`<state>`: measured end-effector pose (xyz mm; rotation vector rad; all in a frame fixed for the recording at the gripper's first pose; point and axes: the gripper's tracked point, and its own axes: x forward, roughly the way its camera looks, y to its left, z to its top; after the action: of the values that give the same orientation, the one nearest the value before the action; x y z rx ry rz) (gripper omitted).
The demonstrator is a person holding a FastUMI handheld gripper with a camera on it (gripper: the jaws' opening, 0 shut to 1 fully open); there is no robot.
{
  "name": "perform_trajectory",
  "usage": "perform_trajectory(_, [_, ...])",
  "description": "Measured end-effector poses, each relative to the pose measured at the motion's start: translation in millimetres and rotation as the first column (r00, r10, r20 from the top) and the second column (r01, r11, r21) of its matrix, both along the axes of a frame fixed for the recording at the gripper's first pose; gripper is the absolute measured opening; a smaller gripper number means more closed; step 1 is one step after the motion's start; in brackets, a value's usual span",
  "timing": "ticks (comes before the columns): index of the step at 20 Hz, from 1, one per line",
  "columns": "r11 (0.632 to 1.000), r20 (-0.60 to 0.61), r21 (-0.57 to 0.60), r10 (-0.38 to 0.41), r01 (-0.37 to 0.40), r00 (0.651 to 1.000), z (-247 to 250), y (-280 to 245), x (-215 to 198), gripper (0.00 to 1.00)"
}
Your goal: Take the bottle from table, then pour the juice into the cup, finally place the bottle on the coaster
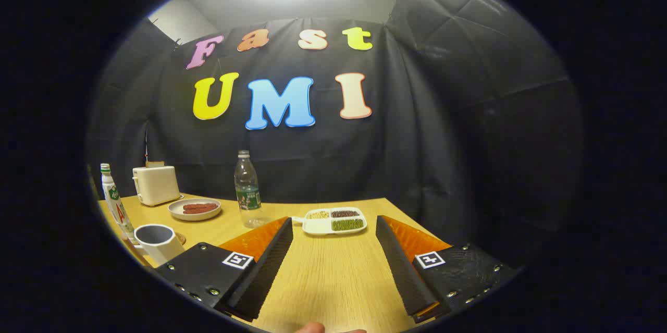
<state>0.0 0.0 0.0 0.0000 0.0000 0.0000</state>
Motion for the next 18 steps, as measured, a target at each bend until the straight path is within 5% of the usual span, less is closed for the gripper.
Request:
perform_trajectory(4, [0.998, 0.035, -0.028, -0.053, 0.054, 0.998, 53, 24, -23, 0.97])
perform_trajectory(9, [1.000, 0.060, 0.016, -0.016, 0.016, 0.998, 105, 85, -55, 0.97])
perform_trajectory(14, [0.989, 0.070, 0.016, 0.147, -0.149, 0.987, 125, 186, -82, 0.97])
perform_trajectory(18, [0.936, 0.101, 0.064, 0.338, -0.345, 0.936, 129, 280, -108, 0.97])
